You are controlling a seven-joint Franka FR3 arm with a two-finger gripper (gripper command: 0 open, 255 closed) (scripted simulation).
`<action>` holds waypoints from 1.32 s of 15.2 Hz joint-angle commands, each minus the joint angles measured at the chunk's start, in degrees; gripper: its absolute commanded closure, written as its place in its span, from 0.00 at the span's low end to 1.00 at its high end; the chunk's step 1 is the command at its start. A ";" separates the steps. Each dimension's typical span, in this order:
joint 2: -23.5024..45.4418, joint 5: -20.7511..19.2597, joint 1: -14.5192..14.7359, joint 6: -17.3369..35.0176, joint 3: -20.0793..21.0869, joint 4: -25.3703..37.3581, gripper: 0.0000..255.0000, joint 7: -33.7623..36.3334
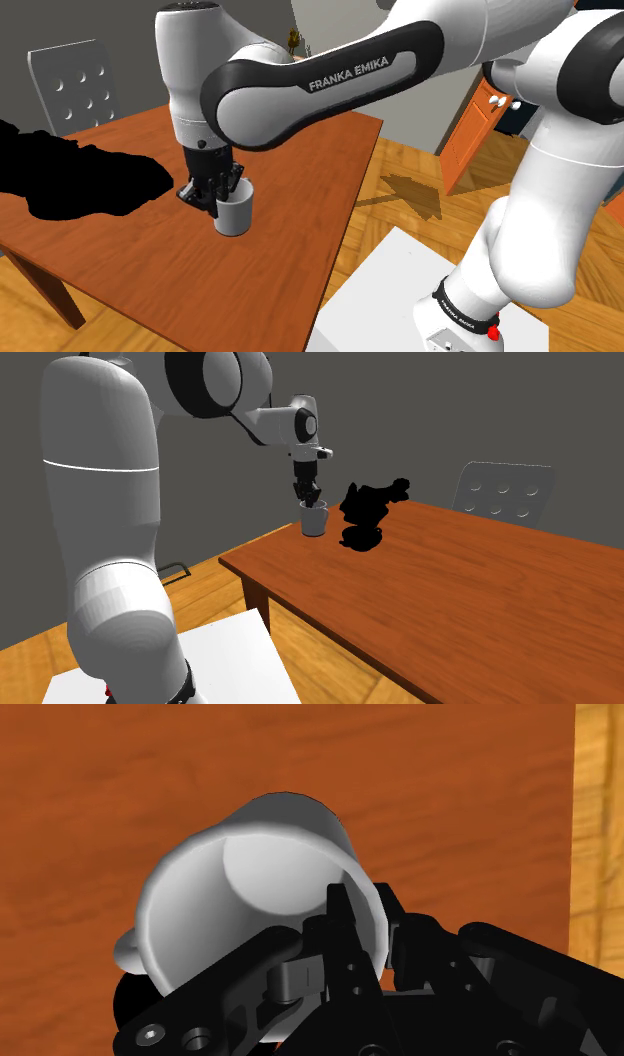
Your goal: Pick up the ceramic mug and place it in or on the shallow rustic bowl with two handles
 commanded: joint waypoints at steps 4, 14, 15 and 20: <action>-1.15 0.76 -0.11 -3.47 0.16 2.47 1.00 -0.67; -2.52 1.69 -0.11 -10.73 0.40 8.57 1.00 -1.62; -2.58 1.75 -0.09 -11.47 0.42 9.26 1.00 -1.69; -1.01 1.14 -0.17 -14.91 0.13 14.16 1.00 -2.49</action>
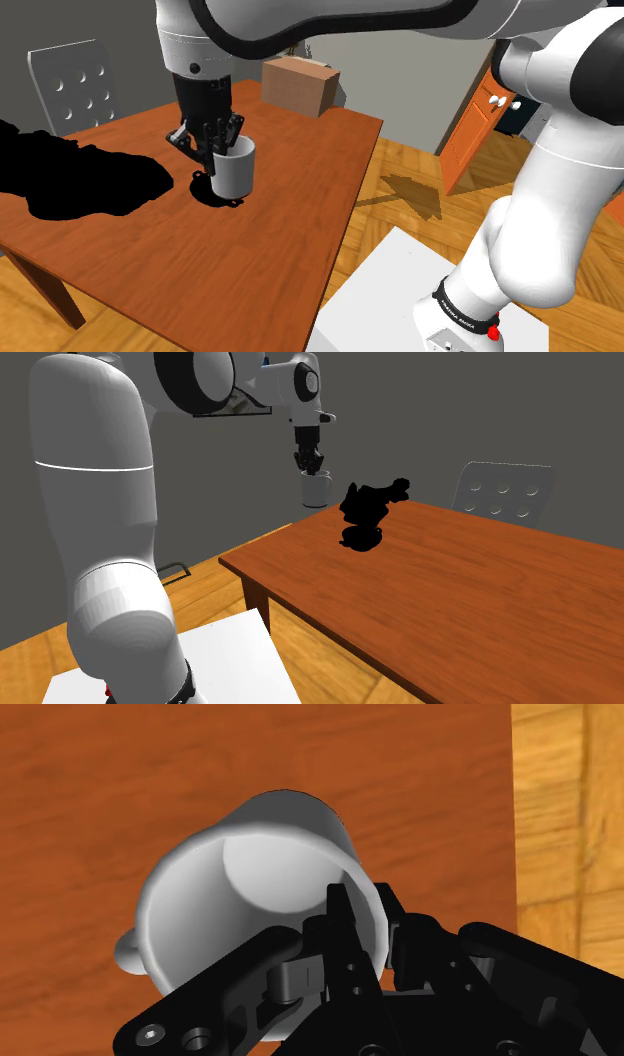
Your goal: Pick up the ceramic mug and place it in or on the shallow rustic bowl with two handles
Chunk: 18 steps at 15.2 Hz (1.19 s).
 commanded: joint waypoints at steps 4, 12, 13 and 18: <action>8.25 -3.28 -0.18 -4.64 -1.57 12.38 1.00 -2.70; 32.26 -10.28 5.21 -20.98 -5.58 53.09 1.00 -9.83; 31.12 -9.91 4.57 -19.32 -5.51 50.20 1.00 -9.56; 27.91 -9.08 2.35 -13.08 -4.98 40.47 1.00 -8.61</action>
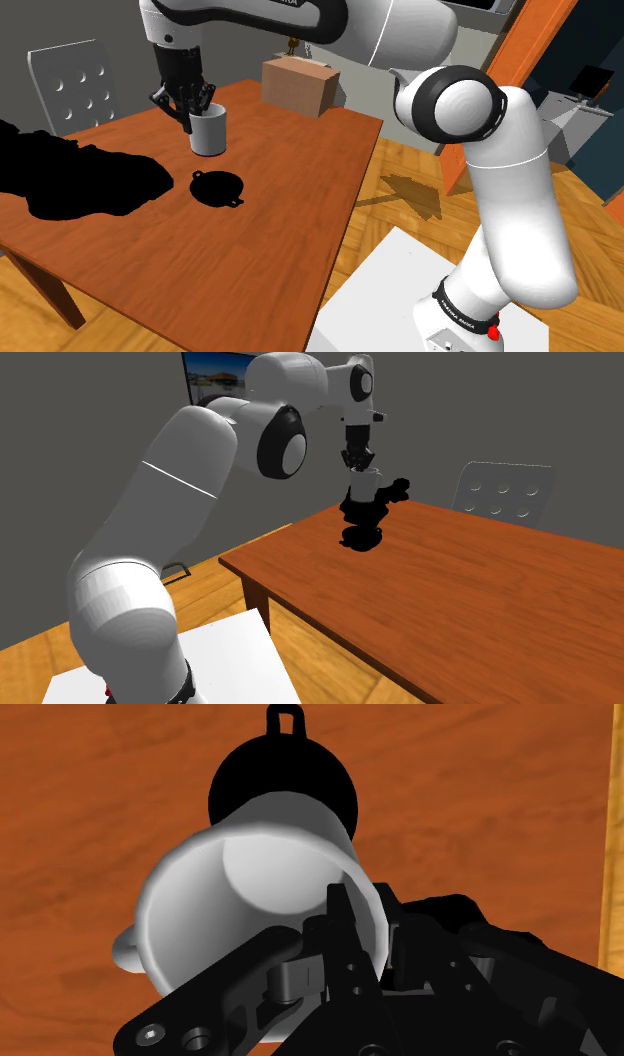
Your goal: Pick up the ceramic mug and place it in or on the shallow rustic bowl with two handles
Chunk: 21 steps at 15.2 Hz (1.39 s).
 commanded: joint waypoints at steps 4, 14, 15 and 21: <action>-2.02 0.48 -1.61 5.31 0.29 -7.46 1.00 0.67; -3.05 0.59 -3.02 12.28 0.35 -15.65 1.00 1.55; -3.04 0.59 -3.02 12.28 0.35 -15.65 1.00 1.55; -3.04 0.59 -3.02 12.28 0.35 -15.65 0.00 1.55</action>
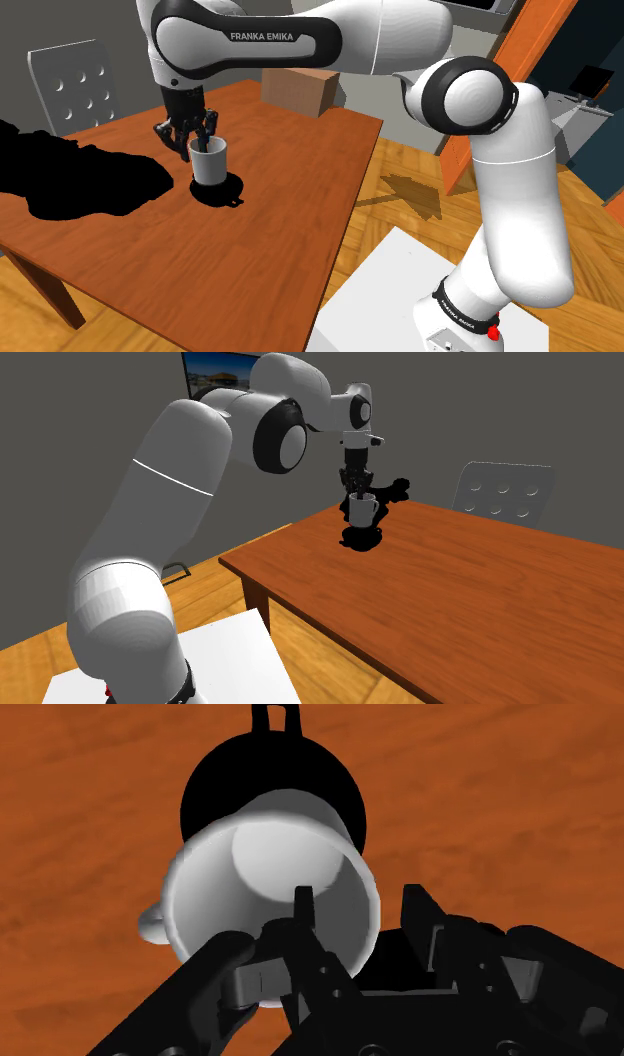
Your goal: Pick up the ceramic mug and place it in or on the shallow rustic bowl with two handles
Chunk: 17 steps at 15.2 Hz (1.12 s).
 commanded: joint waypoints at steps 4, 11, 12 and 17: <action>-0.01 0.00 0.00 0.00 0.00 0.01 0.00 0.00; 1.81 -0.30 2.15 -8.47 -0.12 10.51 0.00 -0.81; 1.82 -0.30 2.15 -8.48 -0.12 10.54 0.00 -0.81; 1.83 -0.31 2.15 -8.47 -0.12 10.54 0.00 -0.81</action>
